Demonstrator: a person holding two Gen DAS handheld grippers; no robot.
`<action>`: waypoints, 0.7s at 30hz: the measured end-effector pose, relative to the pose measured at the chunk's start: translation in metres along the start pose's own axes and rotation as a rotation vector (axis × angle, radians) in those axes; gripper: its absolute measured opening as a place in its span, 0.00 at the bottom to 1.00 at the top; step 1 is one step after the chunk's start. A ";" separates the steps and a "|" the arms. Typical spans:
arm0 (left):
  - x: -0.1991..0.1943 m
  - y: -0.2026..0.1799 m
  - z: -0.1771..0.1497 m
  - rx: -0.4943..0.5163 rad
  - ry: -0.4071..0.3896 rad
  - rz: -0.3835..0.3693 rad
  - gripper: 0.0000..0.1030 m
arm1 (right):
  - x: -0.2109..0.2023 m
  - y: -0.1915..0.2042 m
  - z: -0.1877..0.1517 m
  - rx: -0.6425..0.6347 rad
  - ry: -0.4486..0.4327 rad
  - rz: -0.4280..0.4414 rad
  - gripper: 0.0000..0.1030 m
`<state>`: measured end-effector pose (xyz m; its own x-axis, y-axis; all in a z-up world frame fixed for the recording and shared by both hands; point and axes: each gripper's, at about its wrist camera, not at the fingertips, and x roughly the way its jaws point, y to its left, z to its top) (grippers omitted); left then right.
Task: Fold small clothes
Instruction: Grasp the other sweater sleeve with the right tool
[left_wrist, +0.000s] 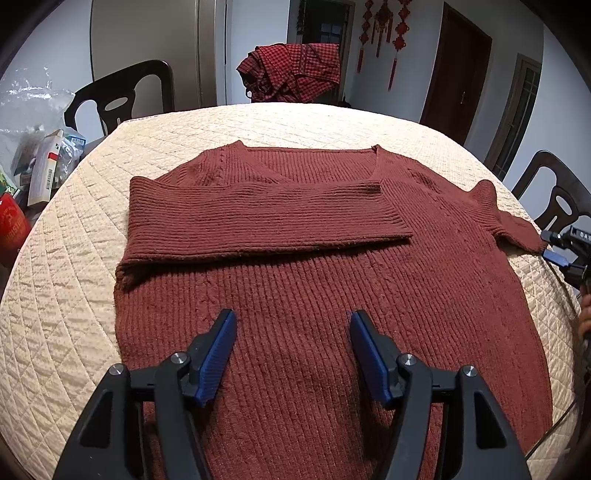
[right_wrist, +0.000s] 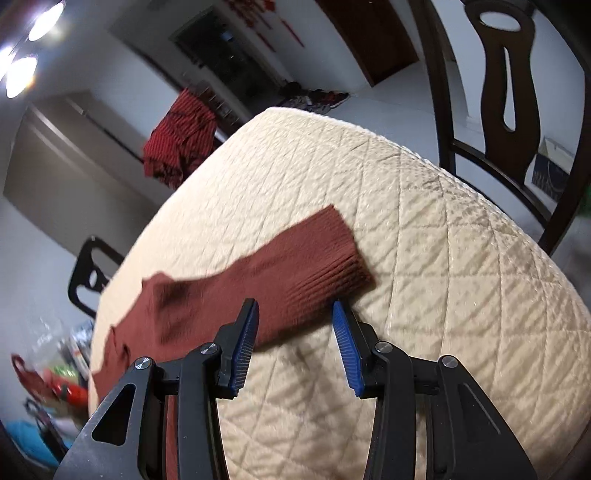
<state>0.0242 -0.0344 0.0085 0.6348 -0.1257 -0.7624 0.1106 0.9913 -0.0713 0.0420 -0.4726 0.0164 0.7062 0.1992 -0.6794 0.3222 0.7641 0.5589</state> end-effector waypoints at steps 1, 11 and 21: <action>0.000 0.000 0.000 -0.002 0.000 -0.001 0.65 | 0.001 0.000 0.002 0.001 -0.006 -0.003 0.41; 0.001 0.000 0.001 -0.002 0.000 -0.003 0.66 | -0.008 0.042 0.016 -0.105 -0.055 0.048 0.10; 0.000 0.001 0.001 -0.004 -0.001 -0.015 0.68 | 0.008 0.183 -0.029 -0.438 0.081 0.326 0.10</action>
<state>0.0253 -0.0336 0.0087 0.6338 -0.1406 -0.7606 0.1167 0.9895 -0.0856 0.0880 -0.3129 0.0994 0.6693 0.5016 -0.5481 -0.2101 0.8354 0.5079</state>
